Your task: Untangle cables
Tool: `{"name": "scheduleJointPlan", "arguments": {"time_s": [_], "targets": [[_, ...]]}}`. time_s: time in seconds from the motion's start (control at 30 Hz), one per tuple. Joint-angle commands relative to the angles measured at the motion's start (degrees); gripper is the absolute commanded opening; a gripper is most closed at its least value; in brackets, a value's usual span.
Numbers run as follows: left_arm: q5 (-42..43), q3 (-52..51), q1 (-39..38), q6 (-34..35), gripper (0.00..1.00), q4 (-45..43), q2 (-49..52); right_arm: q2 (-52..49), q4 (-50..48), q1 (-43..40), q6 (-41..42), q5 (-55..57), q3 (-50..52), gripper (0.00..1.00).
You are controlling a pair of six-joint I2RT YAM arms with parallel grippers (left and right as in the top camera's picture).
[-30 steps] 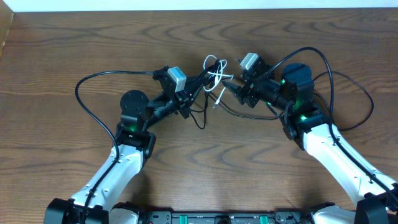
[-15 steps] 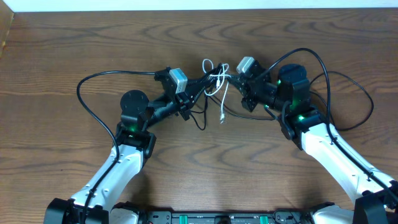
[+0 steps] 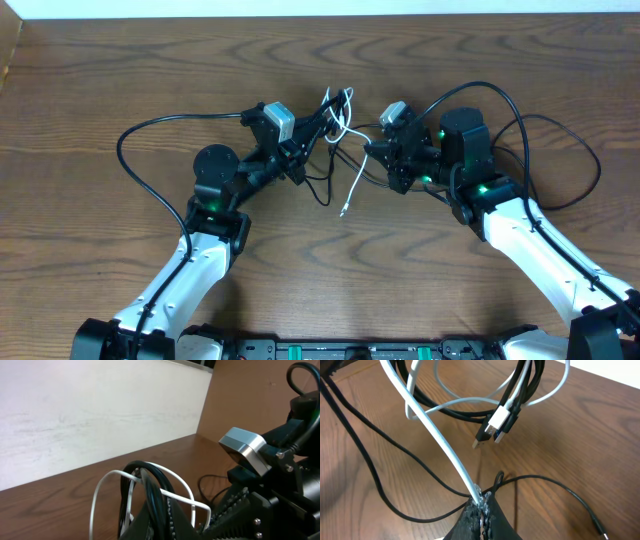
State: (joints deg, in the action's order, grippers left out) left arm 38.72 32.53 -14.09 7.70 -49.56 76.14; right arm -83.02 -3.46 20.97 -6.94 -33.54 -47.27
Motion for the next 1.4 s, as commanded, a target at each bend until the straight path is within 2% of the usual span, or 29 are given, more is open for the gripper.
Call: {"name": "scheduleJointPlan", "arguments": {"time_s": [0.0,0.1,0.27,0.37,0.47,0.7,0.9,1.1,1.37], "targets": [[-3.72,0.79,0.98,-0.11,0.08,-0.72,0.04,-0.24,2.32,0.5,0.7,-2.49,-0.57,0.01],[-10.08,0.79,2.23,-0.11,0.08,-0.7,0.04,-0.24,7.65,0.5,0.7,-3.78,-0.57,0.01],[-25.31,0.79,3.72,-0.07,0.07,-0.72,0.04,-0.24,20.37,0.5,0.44,-2.27,-0.55,0.01],[-33.55,0.79,4.33,0.09,0.07,-0.76,0.04,-0.24,25.51,0.5,1.01,3.67,-0.5,0.01],[-38.38,0.79,5.2,0.13,0.07,-0.76,0.04,-0.24,28.37,0.22,6.99,15.28,-0.5,0.01],[-38.29,0.79,7.08,0.13,0.07,-0.7,0.02,-0.24,32.94,-4.42,30.01,39.93,-0.5,0.01],[-33.24,0.79,7.06,0.09,0.08,0.24,0.04,-0.24,30.27,-13.88,42.07,41.81,-0.5,0.01],[-31.23,0.79,7.06,0.09,0.07,3.3,0.04,-0.24,24.37,-21.81,43.76,36.61,-0.5,0.01],[-31.21,0.79,8.04,0.09,0.08,4.09,0.04,-0.24,26.49,-33.07,43.74,47.91,-0.5,0.01]]}}
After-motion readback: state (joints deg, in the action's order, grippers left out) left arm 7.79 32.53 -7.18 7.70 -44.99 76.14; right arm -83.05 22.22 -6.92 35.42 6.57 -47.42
